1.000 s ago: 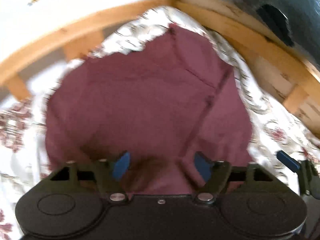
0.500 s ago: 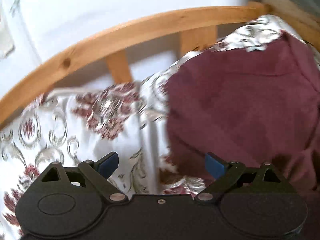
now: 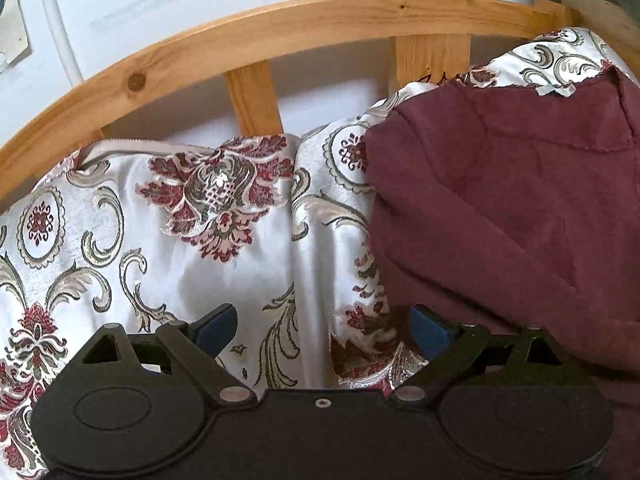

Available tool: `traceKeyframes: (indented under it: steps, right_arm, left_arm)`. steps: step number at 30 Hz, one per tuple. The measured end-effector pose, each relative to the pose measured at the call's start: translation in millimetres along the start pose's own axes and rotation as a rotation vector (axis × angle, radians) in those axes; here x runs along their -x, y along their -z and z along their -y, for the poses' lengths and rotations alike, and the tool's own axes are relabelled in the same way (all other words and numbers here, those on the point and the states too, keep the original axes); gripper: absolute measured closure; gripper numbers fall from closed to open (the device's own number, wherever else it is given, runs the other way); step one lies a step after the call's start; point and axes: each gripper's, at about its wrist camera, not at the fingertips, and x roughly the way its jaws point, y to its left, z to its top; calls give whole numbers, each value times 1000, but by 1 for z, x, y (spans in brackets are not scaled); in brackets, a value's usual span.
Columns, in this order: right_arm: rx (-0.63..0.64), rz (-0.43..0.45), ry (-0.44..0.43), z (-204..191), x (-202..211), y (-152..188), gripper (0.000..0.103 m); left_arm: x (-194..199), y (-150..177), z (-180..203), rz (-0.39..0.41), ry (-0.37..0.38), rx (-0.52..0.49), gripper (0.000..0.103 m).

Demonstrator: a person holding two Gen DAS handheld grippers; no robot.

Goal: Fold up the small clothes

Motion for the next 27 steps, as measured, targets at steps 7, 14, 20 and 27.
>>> traceKeyframes:
  steps: [7,14,20,27]
  right_arm:
    - [95,-22,79,-3,-5,3,85]
    - [209,10,114,-17,-10,16,54]
    - [243,16,115,-19,-18,23,52]
    - [233,-5,119,-18,-23,29,52]
  left_arm:
    - [1,-20,10,72,25,-33,9]
    - [-11,-46,31,79,97,-121,10]
    - [-20,-60,47,43,152,-136,18]
    - [-39,-66,52,-45,144,-42,41]
